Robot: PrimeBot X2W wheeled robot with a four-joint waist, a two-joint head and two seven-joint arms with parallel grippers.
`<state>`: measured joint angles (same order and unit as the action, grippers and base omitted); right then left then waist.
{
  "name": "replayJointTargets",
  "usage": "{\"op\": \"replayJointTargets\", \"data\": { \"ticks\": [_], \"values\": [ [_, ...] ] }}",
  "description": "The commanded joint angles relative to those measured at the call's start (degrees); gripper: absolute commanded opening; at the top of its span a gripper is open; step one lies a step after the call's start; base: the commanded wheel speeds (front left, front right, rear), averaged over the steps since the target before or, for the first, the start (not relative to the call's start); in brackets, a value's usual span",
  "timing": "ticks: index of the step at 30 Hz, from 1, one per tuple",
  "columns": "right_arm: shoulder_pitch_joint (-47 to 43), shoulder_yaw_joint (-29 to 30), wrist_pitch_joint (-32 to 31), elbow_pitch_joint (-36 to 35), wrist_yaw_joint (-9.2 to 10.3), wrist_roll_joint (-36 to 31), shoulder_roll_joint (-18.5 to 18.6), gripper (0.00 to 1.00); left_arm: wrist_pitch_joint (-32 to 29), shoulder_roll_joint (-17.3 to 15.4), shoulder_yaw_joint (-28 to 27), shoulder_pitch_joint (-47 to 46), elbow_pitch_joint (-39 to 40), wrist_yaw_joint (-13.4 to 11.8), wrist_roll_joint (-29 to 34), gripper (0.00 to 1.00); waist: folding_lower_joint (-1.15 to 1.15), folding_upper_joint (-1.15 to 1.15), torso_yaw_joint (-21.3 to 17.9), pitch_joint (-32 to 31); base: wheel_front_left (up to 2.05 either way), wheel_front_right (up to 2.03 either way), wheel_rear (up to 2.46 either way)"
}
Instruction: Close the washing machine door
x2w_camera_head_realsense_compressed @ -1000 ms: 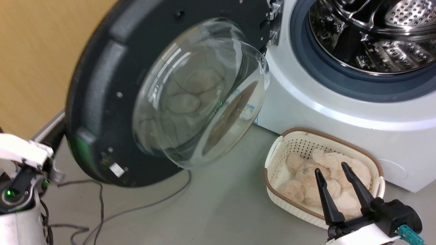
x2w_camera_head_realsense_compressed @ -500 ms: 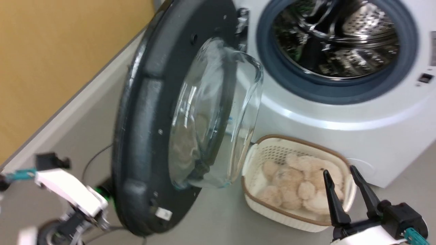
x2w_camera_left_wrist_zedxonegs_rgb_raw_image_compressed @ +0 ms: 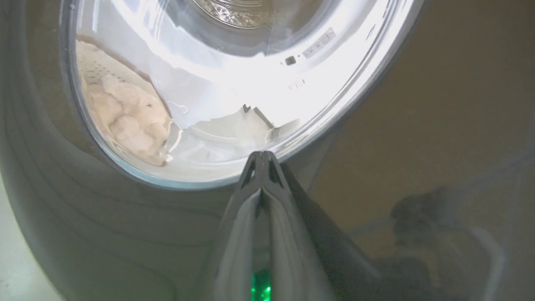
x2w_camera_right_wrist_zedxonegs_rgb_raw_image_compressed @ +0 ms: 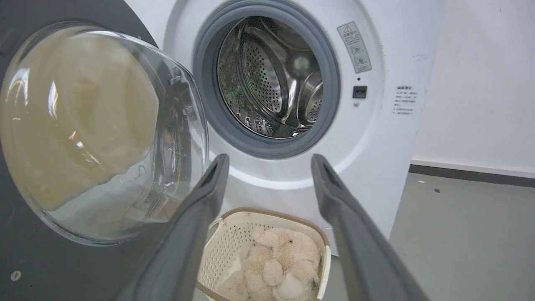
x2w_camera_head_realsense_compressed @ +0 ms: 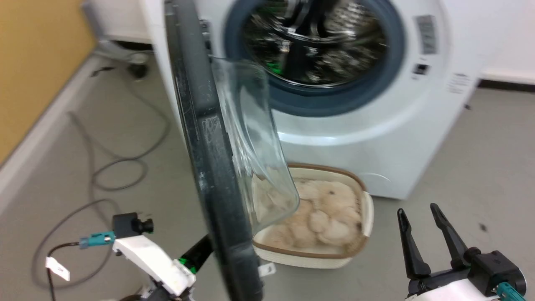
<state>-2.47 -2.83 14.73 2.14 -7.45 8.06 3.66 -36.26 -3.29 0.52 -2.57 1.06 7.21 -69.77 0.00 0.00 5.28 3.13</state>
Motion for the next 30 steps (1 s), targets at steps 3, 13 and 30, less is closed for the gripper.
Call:
{"op": "replayJointTargets", "data": {
  "ticks": [3, 13, 30],
  "values": [
    [0.2, -0.1, 0.3, -0.7, -0.03, -0.3, 0.0, 1.0, 4.9, 0.4, 4.0, -0.9, -1.4, 0.3, -0.6, 0.0, 0.0, 0.0, -8.2, 2.5, 0.0, 0.0, 0.0],
    [1.0, -0.3, 0.3, -1.3, -0.03, 0.1, -0.2, 1.0, 15.8, 0.4, 11.2, -7.1, -6.4, 0.3, -1.0, 0.0, 0.0, 0.0, -18.0, 6.4, 0.0, 0.0, 0.0],
    [2.5, -2.0, 0.3, -1.5, -0.03, 2.5, -0.8, 1.0, 33.3, 0.4, 14.2, -28.2, -21.4, -0.1, -2.3, 0.0, 0.0, 0.0, -28.3, 11.2, 0.0, 0.0, 0.0]
  ]
}}
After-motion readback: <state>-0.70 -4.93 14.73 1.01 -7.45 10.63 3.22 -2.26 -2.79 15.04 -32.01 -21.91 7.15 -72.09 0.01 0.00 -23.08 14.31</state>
